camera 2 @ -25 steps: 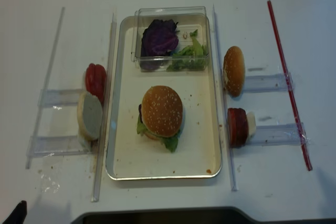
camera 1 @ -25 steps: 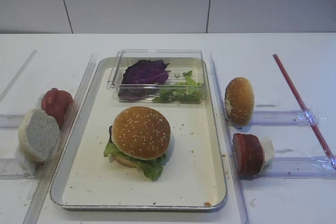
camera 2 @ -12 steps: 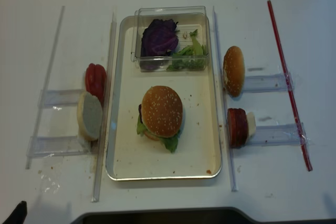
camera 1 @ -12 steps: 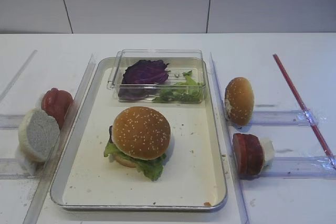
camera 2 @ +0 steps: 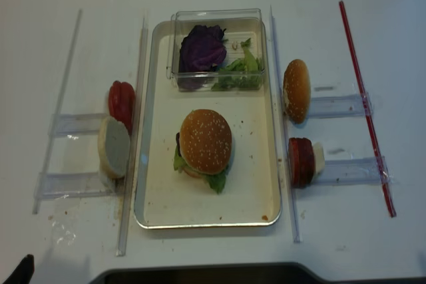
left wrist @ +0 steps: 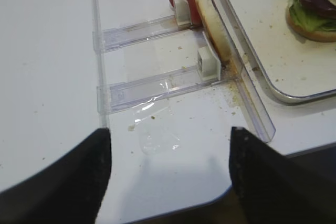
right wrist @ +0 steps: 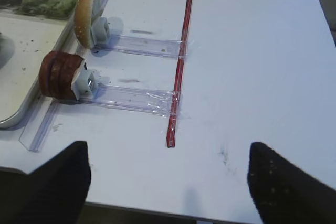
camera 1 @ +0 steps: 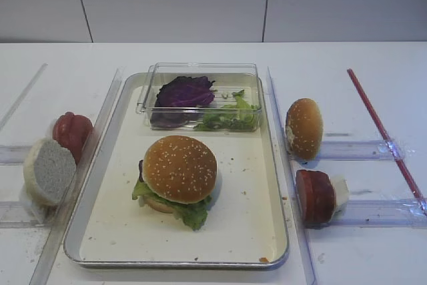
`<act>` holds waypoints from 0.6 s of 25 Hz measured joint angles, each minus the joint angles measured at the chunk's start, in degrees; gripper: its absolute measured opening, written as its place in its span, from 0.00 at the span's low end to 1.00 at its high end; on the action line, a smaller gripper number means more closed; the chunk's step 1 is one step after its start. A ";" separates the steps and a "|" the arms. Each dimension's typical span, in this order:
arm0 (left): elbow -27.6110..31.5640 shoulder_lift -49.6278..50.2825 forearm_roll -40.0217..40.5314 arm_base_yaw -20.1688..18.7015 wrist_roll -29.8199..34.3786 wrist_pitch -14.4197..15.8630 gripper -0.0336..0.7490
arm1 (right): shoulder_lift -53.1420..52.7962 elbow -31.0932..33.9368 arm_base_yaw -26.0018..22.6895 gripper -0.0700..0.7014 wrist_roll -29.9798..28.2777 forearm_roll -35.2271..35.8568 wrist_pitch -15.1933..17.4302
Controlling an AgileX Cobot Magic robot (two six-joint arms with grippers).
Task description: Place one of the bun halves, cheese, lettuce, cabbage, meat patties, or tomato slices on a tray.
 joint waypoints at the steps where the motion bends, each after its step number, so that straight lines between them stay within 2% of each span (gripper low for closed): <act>1: 0.00 0.00 0.00 0.00 0.00 0.00 0.60 | 0.00 0.09 0.00 0.89 0.00 -0.08 -0.30; 5: 0.00 0.00 0.00 0.00 0.00 0.00 0.60 | 0.00 1.57 0.00 0.89 0.00 -0.30 -2.97; 15: 0.00 0.00 0.00 0.00 0.00 0.00 0.60 | 0.00 6.67 0.00 0.88 0.00 -0.30 -7.25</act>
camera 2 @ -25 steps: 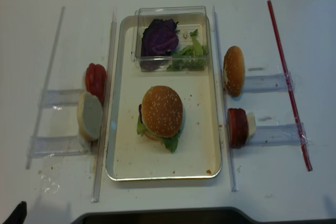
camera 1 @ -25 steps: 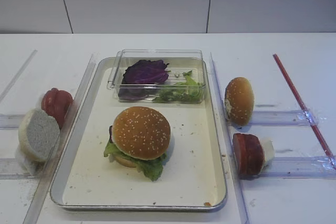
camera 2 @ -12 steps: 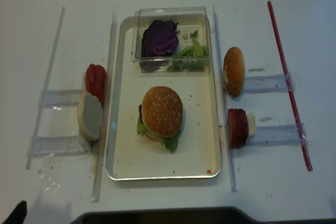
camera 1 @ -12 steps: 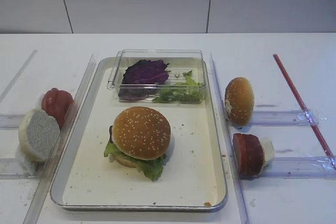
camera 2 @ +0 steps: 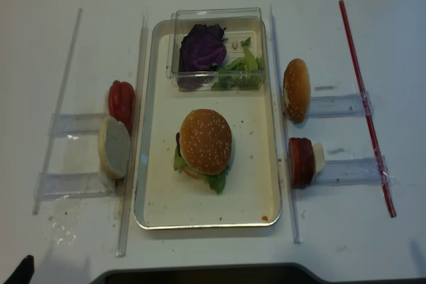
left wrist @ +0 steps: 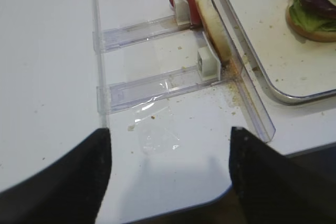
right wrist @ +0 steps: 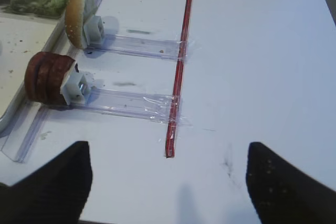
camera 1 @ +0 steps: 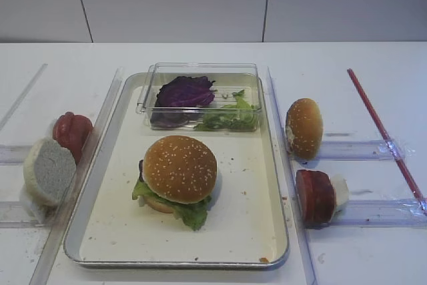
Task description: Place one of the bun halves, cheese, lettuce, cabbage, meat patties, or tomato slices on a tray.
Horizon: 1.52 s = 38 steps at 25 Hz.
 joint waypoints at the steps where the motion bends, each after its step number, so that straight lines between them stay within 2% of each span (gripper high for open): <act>1: 0.00 0.00 0.00 0.00 0.00 0.00 0.60 | 0.00 0.24 0.00 0.87 0.00 0.00 -0.63; 18: 0.00 0.00 0.00 0.00 0.00 0.00 0.60 | 0.00 1.46 0.00 0.87 0.00 -0.10 -1.35; 38: 0.00 0.00 0.00 0.00 -0.21 0.00 0.60 | 0.00 1.46 0.00 0.69 0.00 -0.10 -1.35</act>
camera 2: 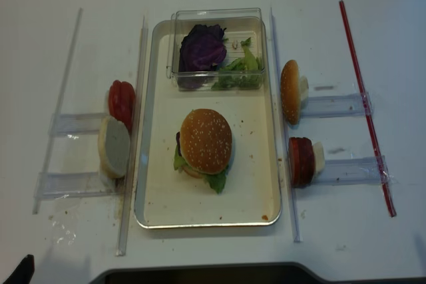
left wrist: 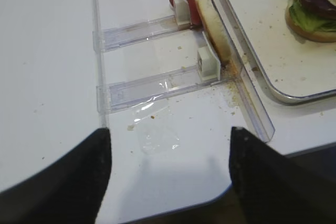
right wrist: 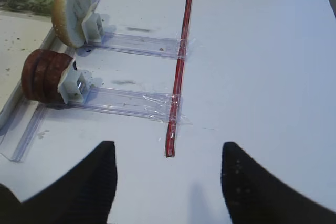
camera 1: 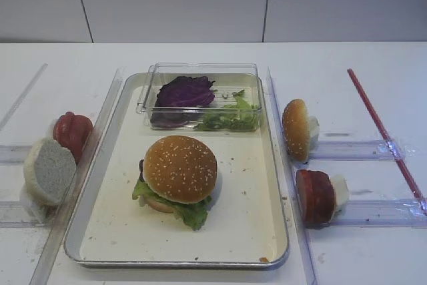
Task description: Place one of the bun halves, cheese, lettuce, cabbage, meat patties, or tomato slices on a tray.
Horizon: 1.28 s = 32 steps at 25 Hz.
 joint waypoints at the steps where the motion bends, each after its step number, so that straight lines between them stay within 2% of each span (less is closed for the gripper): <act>1: 0.00 0.00 0.00 0.00 0.00 0.00 0.60 | 0.00 0.03 0.00 0.68 0.00 0.00 0.00; 18: 0.00 0.00 0.00 0.00 0.00 0.00 0.60 | 0.00 0.13 -0.97 0.53 0.21 -0.11 0.00; 21: 0.00 0.00 0.00 0.00 0.00 0.00 0.60 | 0.00 0.13 -2.31 0.48 0.21 -0.11 0.00; 32: 0.00 0.00 0.00 0.00 0.00 0.00 0.60 | 0.00 0.13 -2.31 0.29 0.21 -0.11 0.00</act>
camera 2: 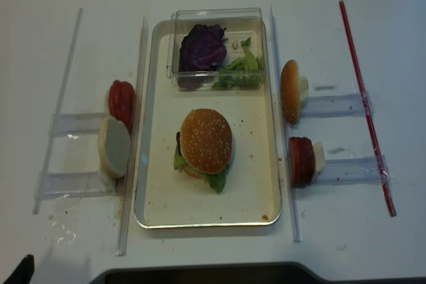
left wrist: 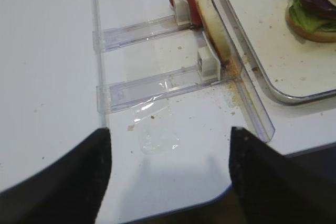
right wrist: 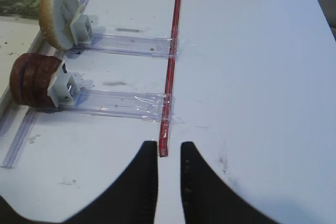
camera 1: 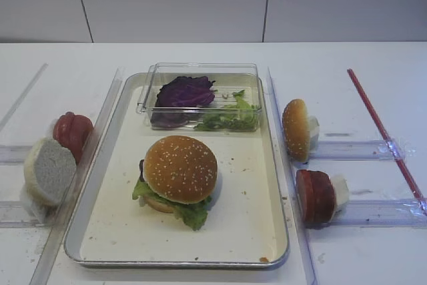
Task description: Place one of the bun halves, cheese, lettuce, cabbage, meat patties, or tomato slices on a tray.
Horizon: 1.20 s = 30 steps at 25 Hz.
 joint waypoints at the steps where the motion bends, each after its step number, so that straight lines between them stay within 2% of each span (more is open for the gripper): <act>1: 0.00 0.00 0.00 0.00 0.00 0.00 0.60 | 0.00 0.00 0.00 0.28 0.00 0.00 0.00; 6: 0.00 0.00 0.00 0.00 0.00 0.00 0.60 | 0.00 0.00 0.00 0.21 0.00 0.00 0.00; 11: 0.00 0.00 0.00 0.00 0.00 0.00 0.60 | 0.00 0.00 0.00 0.23 0.96 0.39 0.00; 13: 0.00 0.00 0.00 0.00 0.00 0.00 0.60 | 0.00 0.00 0.00 0.31 2.33 0.96 0.00; 15: 0.00 0.00 0.00 0.00 0.00 0.00 0.60 | 0.00 0.00 0.00 0.44 2.33 1.11 0.00; 18: 0.00 0.00 0.00 0.00 0.00 0.00 0.60 | 0.00 0.00 0.00 0.77 2.74 1.20 0.00; 20: 0.00 0.00 0.00 0.00 0.00 0.00 0.60 | 0.00 0.00 0.00 0.91 2.73 1.20 0.00; 24: 0.00 0.00 0.00 0.00 0.00 0.00 0.60 | 0.00 0.00 0.00 0.98 2.73 1.20 0.00; 30: 0.00 0.00 0.00 0.00 0.00 0.00 0.60 | 0.00 0.00 0.00 0.99 2.73 1.20 0.00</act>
